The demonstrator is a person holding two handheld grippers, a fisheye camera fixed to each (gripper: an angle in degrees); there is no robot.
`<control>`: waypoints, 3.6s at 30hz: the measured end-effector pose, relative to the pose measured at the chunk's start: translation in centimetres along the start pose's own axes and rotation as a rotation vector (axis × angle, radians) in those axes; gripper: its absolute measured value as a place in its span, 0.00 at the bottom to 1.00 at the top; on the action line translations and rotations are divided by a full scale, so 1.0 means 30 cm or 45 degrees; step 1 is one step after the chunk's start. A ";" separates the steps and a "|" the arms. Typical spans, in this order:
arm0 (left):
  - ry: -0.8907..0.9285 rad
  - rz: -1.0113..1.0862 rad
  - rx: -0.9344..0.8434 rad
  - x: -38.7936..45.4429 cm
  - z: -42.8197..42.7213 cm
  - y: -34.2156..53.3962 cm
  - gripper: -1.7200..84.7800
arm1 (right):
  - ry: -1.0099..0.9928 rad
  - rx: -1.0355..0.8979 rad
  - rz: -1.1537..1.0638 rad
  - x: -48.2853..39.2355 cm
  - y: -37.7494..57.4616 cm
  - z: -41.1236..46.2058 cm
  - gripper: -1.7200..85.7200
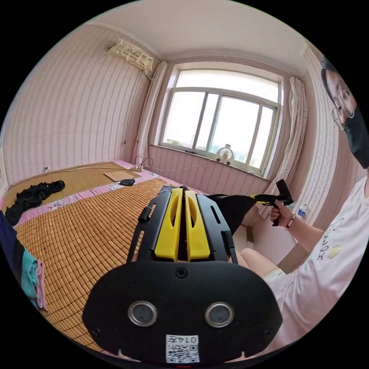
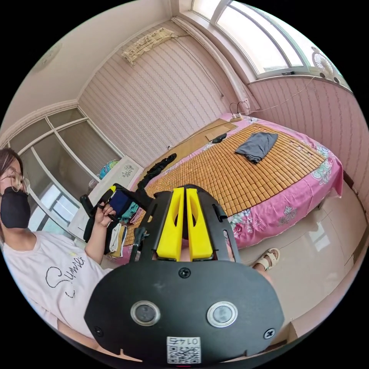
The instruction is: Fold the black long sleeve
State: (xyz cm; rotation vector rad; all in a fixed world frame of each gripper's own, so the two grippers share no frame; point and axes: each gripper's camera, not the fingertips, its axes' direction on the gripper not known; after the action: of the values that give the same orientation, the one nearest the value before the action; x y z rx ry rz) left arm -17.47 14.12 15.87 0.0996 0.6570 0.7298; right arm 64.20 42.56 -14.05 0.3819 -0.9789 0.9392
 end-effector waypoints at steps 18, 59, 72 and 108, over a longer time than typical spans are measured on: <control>-0.414 0.253 0.443 0.150 -0.961 0.140 0.01 | -0.567 0.144 -0.575 -0.649 -0.279 0.060 0.01; -0.463 -0.298 -1.013 -0.249 -0.037 0.695 0.01 | 0.127 -1.200 -0.042 -0.103 -0.342 1.545 0.01; -0.448 -0.508 -1.017 -0.253 -0.045 0.617 0.07 | 0.396 -1.313 -0.318 -0.071 -0.368 1.533 0.08; -0.383 0.069 -0.947 -0.575 1.488 -0.108 0.09 | 0.196 -0.237 0.290 0.797 -0.521 1.107 0.02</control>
State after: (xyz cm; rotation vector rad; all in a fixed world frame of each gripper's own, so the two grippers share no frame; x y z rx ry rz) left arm 1.12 6.63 59.44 -0.4510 0.0699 0.9483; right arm 64.52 23.90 25.58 0.0405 -0.9716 1.0563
